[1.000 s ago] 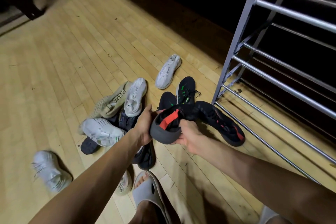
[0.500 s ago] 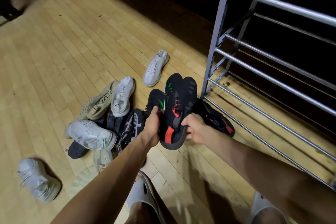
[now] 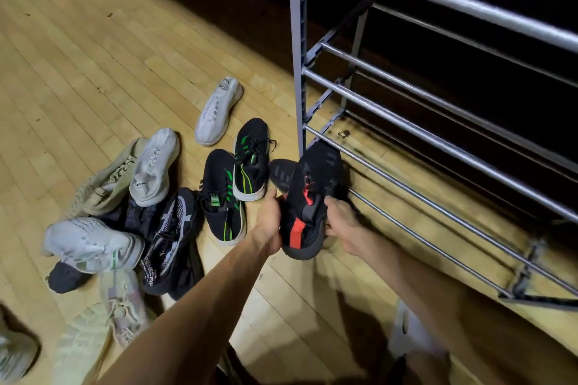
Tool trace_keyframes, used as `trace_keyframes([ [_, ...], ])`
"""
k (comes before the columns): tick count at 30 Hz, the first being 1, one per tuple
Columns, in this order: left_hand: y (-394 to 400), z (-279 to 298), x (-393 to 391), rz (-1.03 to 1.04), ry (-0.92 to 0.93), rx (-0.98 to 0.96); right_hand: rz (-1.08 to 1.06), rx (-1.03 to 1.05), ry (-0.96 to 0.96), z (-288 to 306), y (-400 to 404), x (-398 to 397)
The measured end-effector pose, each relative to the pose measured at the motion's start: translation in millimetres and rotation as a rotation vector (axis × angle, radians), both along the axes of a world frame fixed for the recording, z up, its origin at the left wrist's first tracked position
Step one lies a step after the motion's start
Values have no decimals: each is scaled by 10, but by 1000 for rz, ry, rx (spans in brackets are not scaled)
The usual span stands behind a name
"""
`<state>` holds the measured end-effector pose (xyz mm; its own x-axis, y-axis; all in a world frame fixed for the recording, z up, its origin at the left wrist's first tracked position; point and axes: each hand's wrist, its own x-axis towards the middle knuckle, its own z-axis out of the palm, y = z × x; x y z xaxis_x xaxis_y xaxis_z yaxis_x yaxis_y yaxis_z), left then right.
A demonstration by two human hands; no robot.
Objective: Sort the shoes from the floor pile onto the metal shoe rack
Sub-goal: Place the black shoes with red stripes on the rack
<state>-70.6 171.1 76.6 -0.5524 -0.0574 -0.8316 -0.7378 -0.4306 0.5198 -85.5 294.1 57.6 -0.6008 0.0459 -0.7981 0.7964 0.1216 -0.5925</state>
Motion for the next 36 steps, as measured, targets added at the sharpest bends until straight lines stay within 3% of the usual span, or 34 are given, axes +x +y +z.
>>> trace_keyframes([
  [5, 387, -110, -142, -61, 26, -76, 14, 139, 96, -772, 431, -172],
  [9, 478, -348, -296, -104, 6, -109, 60, 211, 121, -368, 561, -184],
  [13, 522, -605, -485, -146, -27, -94, 103, 313, 153, -526, 702, -308],
  [17, 643, -440, -647, -141, -5, -46, 133, 398, 196, -603, 778, -452],
  [31, 454, -489, -782, -93, 29, -83, -224, 158, 227, -816, 579, -860],
  [36, 422, -471, -864, -29, 42, 51, -294, 80, 230, -834, 506, -995],
])
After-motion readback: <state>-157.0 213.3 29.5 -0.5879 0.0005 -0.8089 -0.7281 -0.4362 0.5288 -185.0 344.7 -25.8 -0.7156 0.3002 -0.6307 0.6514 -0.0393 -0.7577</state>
